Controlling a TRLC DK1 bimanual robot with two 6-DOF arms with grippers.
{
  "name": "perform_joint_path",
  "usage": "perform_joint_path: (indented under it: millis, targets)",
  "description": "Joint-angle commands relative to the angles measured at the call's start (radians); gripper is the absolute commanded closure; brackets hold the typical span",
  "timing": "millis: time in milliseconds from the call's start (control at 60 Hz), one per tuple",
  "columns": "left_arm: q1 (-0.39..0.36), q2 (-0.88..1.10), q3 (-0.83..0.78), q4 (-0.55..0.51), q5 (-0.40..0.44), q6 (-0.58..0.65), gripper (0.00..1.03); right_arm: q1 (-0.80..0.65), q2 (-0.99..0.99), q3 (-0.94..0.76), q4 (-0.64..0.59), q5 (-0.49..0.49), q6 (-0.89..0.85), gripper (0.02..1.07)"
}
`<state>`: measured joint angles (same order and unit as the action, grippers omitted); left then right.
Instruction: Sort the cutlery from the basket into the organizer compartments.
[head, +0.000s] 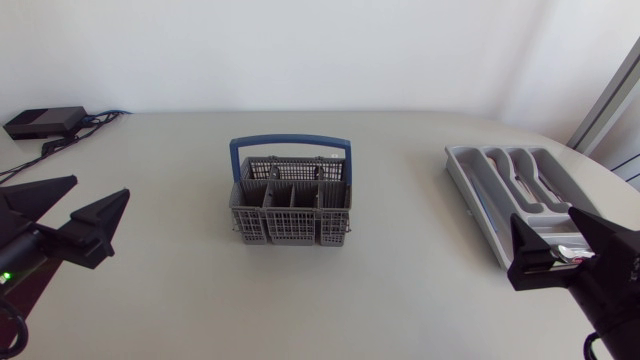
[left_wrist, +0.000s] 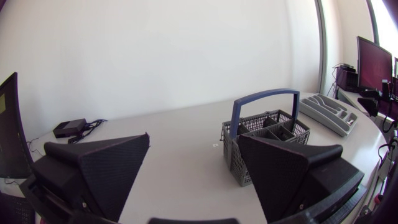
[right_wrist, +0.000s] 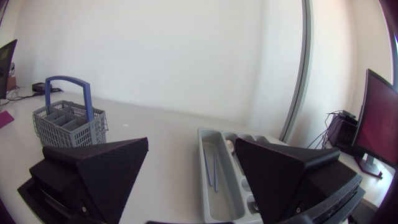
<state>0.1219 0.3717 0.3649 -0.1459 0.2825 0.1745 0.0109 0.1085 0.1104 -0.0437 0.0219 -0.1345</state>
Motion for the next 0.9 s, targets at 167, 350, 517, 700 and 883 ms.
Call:
perform_joint_path:
  millis: [167,350,517,700,883]
  targets:
    - [-0.045,-0.132,-0.141,0.057,-0.095,-0.078,0.04,-0.011,-0.109,-0.11,0.044,-0.022,0.134,0.07]
    - [-0.074,-0.224,-0.226,0.091,-0.166,-0.115,0.04,-0.011,-0.109,-0.11,0.044,-0.022,0.134,0.07]
    - [-0.103,-0.313,-0.31,0.124,-0.236,-0.151,0.04,-0.011,-0.109,-0.11,0.044,-0.022,0.134,0.07]
    - [-0.122,-0.372,-0.365,0.146,-0.282,-0.175,0.04,-0.011,-0.109,-0.11,0.044,-0.022,0.134,0.07]
    - [-0.122,-0.372,-0.365,0.146,-0.282,-0.175,0.04,-0.011,-0.109,-0.11,0.044,-0.022,0.134,0.07]
